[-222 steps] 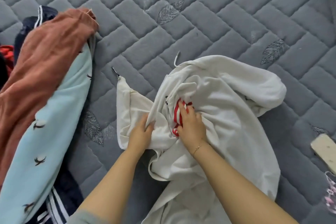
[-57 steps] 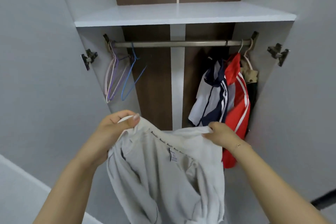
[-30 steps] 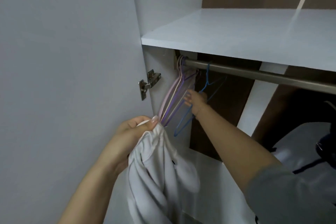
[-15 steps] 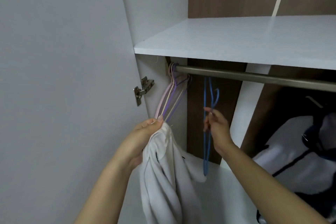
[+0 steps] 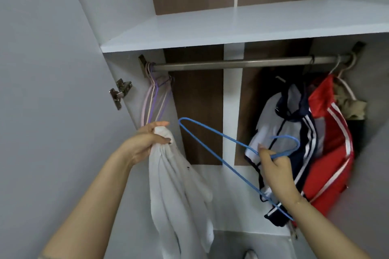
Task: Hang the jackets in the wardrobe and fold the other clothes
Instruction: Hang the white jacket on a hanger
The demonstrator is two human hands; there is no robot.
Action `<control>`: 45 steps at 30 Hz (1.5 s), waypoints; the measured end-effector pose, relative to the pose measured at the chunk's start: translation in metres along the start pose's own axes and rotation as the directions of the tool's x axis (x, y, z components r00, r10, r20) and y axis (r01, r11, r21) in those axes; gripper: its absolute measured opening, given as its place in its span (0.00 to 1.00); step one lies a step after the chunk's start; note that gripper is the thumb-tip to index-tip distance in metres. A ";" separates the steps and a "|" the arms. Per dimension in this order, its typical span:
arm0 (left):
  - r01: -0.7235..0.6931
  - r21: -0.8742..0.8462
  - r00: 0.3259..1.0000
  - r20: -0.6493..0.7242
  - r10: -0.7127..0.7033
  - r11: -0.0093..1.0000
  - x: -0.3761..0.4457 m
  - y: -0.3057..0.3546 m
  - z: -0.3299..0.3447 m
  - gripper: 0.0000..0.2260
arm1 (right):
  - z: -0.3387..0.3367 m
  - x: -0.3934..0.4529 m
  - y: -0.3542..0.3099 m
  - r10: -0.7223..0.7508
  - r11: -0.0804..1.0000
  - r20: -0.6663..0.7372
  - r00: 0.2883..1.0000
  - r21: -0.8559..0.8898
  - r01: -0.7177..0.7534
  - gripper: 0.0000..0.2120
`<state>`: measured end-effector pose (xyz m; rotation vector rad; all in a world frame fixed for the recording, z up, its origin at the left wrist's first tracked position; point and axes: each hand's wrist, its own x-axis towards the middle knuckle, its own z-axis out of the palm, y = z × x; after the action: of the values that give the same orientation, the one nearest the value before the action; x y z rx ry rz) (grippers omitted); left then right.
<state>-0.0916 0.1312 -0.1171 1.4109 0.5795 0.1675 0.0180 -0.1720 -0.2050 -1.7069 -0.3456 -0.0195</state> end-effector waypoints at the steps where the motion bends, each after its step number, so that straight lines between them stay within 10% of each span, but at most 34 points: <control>1: -0.041 -0.004 0.996 -0.081 0.041 0.999 0.004 -0.008 0.000 0.18 | -0.008 -0.005 0.000 0.020 0.998 0.010 1.000 0.053 -0.021 0.27; 5: -0.194 0.031 0.941 -0.277 0.195 0.981 0.013 -0.036 0.000 0.10 | -0.024 -0.015 0.005 0.115 0.987 0.110 0.987 0.098 -0.126 0.29; 12: -0.271 0.328 0.909 -0.222 0.353 0.905 0.007 -0.040 0.030 0.08 | -0.009 -0.013 0.015 -0.019 0.971 0.250 0.968 -0.227 0.077 0.27; 18: -0.265 0.913 0.807 0.034 0.590 0.310 -0.024 -0.006 0.071 0.08 | 0.015 -0.003 0.012 -0.058 0.932 0.177 0.983 -0.344 0.117 0.29; 27: -0.171 0.978 0.710 0.039 0.703 0.118 -0.055 0.014 0.083 0.09 | 0.045 0.005 0.001 -0.020 0.945 0.247 0.969 -0.311 0.099 0.28; 31: 0.051 0.977 0.780 -0.169 0.603 0.207 -0.045 0.025 0.054 0.11 | 0.038 0.008 -0.012 -0.070 0.990 0.152 0.986 -0.108 0.087 0.28; 37: -0.296 0.441 0.824 -0.330 0.460 0.847 -0.039 0.013 0.084 0.08 | 0.049 0.003 -0.020 -0.202 0.887 0.318 0.926 -0.341 0.310 0.24; 43: -0.344 0.494 0.912 -0.025 0.409 0.798 -0.048 0.030 0.088 0.09 | 0.061 0.009 -0.023 0.034 0.998 0.279 0.960 -0.060 -0.018 0.28; 45: -0.295 0.725 0.945 0.126 0.301 0.622 -0.052 0.024 0.082 0.18 | 0.055 0.020 -0.033 -0.012 1.000 0.247 0.969 0.023 0.007 0.28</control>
<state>-0.0919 0.0402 -0.0756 2.3183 0.4183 0.2155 0.0190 -0.1105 -0.1788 -1.6893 -0.5370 0.1912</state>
